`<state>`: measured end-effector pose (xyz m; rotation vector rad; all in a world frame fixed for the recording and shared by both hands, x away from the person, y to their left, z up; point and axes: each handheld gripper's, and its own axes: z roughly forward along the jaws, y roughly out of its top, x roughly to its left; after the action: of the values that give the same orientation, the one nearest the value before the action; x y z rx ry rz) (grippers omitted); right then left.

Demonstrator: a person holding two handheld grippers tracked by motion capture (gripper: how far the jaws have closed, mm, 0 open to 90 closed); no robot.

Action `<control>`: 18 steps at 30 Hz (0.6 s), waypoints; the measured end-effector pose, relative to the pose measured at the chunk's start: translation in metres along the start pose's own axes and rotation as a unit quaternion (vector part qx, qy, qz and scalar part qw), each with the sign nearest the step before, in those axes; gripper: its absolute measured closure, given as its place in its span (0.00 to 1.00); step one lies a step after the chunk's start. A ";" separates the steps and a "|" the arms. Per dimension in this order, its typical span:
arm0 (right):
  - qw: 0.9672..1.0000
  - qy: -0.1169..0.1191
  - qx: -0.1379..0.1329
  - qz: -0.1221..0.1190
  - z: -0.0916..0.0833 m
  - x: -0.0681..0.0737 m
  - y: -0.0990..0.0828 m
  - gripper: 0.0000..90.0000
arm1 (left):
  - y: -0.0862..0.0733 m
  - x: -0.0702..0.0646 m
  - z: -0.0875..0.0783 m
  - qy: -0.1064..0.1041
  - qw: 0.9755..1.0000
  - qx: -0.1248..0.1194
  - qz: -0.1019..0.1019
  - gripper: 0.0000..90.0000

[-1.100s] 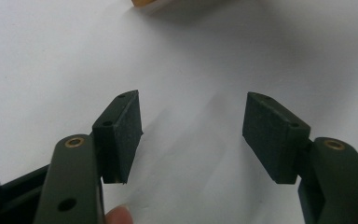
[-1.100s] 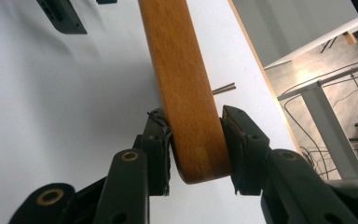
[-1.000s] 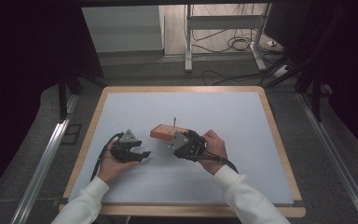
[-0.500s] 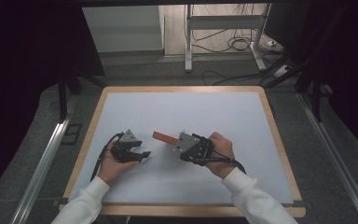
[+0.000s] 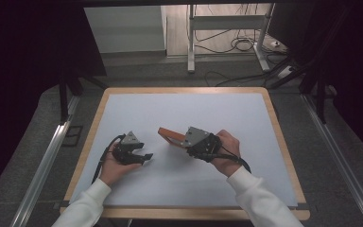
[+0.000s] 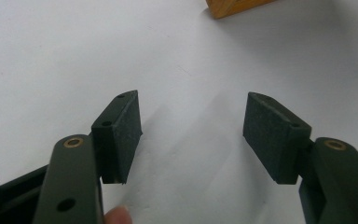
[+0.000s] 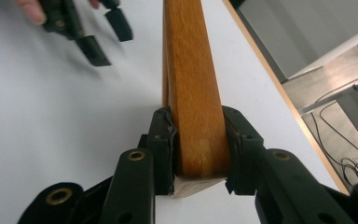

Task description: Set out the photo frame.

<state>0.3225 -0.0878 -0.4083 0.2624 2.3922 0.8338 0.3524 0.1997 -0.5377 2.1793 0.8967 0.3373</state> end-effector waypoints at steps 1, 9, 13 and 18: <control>1.000 -0.004 0.001 0.004 0.001 -0.002 0.000 0.74 | 0.000 0.000 0.000 -0.001 1.000 0.001 0.001 0.41; 0.999 -0.028 0.001 0.045 0.008 -0.024 -0.003 0.71 | 0.000 0.000 -0.001 -0.001 1.000 0.004 0.003 0.40; 0.997 -0.033 0.003 0.064 0.012 -0.032 -0.005 0.69 | 0.000 0.000 0.000 -0.002 1.000 0.004 0.003 0.40; 0.996 -0.039 0.007 0.079 0.016 -0.040 -0.006 0.66 | 0.000 0.000 -0.001 -0.002 1.000 0.003 0.003 0.40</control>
<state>0.3649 -0.0990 -0.4038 0.4872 2.3269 0.8616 0.3524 0.2002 -0.5370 2.1890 0.8898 0.3335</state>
